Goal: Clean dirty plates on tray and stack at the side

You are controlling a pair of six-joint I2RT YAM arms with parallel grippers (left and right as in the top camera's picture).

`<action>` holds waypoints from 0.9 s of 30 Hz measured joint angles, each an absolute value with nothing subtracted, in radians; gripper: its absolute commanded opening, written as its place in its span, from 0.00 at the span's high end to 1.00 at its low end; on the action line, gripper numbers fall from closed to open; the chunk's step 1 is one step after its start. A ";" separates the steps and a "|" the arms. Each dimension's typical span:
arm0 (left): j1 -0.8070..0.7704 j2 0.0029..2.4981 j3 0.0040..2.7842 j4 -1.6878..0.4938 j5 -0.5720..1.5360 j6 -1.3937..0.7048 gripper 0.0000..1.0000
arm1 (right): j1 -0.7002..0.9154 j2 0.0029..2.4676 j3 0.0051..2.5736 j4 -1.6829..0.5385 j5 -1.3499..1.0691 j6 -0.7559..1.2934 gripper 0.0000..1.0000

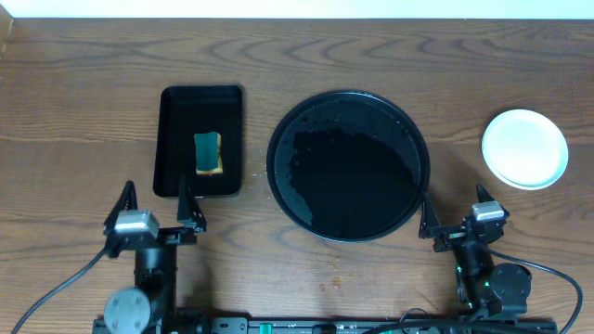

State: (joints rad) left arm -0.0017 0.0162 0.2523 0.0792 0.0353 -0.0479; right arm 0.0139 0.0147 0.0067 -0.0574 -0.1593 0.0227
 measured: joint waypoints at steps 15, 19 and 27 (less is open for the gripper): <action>-0.002 0.008 0.010 0.238 0.111 -0.091 0.13 | 0.014 0.015 0.007 -0.056 -0.160 0.023 0.01; -0.002 0.009 0.006 0.092 0.041 -0.112 0.13 | 0.014 0.015 0.007 -0.056 -0.159 0.023 0.01; -0.002 0.010 0.015 -0.017 -0.048 -0.127 0.13 | 0.014 0.015 0.007 -0.057 -0.160 0.023 0.01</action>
State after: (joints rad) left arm -0.0017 0.0105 0.0151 -0.0174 -0.0483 -0.1272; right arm 0.0139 0.0147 0.0067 -0.0566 -0.1596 0.0227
